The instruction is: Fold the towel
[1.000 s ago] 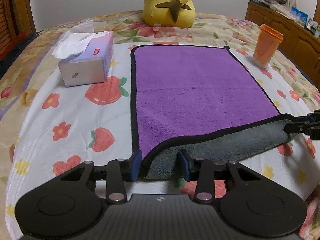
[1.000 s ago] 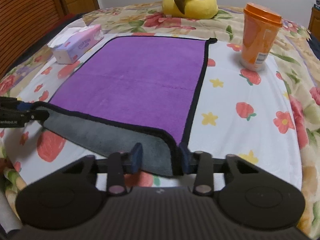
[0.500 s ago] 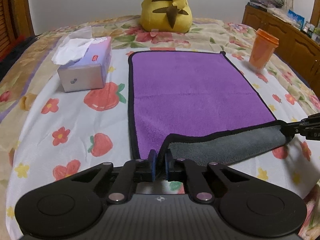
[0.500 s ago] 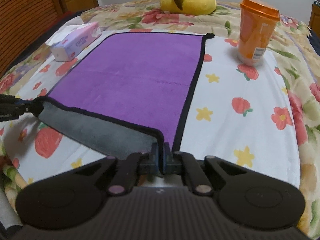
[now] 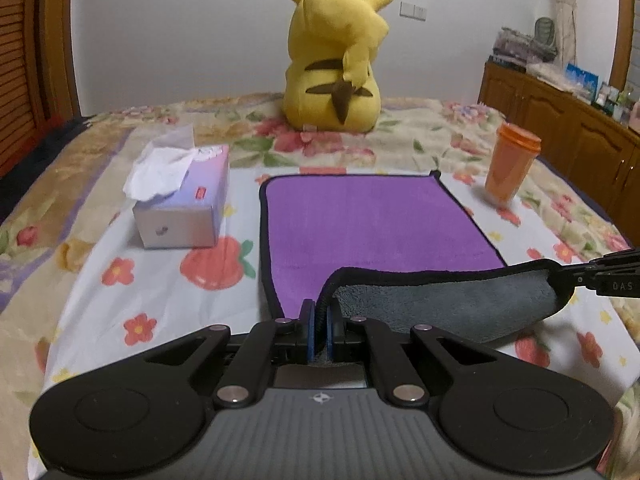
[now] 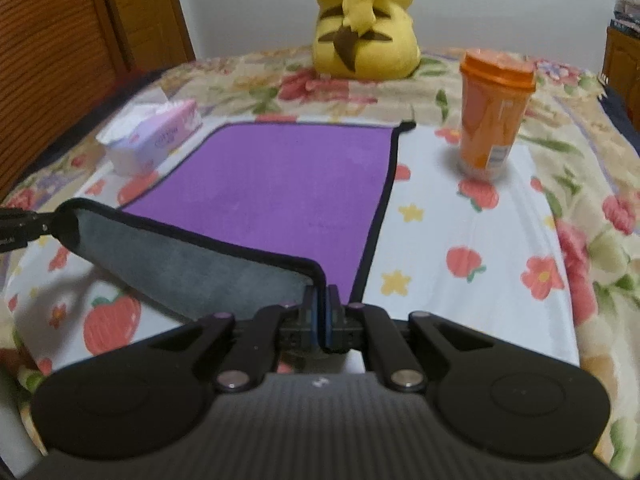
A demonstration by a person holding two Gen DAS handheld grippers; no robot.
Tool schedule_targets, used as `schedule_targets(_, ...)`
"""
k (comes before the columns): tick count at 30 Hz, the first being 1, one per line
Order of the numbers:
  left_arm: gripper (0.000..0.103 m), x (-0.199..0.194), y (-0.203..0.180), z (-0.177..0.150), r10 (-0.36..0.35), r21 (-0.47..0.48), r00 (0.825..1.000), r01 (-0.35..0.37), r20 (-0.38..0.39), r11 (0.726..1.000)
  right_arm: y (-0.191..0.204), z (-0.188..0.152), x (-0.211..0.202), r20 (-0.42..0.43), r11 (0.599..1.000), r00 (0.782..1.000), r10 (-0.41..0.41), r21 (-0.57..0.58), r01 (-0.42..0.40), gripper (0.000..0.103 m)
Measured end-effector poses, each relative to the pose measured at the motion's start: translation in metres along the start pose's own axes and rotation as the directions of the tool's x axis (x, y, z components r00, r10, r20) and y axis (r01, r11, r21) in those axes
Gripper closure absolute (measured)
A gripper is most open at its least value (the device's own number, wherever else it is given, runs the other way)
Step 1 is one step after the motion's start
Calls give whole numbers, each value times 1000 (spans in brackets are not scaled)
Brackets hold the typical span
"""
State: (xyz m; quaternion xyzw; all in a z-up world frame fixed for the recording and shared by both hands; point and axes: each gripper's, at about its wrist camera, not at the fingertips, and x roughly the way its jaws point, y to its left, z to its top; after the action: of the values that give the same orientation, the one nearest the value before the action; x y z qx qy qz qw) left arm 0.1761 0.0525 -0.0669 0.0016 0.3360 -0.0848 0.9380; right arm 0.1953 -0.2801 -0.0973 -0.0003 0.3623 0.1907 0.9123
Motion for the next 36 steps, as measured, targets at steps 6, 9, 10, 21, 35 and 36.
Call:
schedule_targets(6,95,2,1,7,1,-5,1000,-1,22,1000,0,6,-4,53,1000,999,1,-26,0,99)
schedule_targets(9,95,5,2,10,2,-1,1000,-2,28,1000,0,10,-5,67,999,998,3,-33,-1,99)
schedule_targets(10,95,6,2,11,2,1,1000,-2,30,1000,1,11,-5,70,999,998,7,-40,-4,99)
schedule_targets(21,95,15,3,30,-9,11,997,8,71,1000,-2,25,-1,117,996,993,5,-89,6,99)
schedule_targets(35,95,40,6,43,-19,50,998,16,57,999,-11,34,22,106,992,994,1,-129,13,99)
schedule_targets(36,95,41,6,43,-16,53,998,13,59,999,-12,35,22,109,991,994,2,-131,13,99)
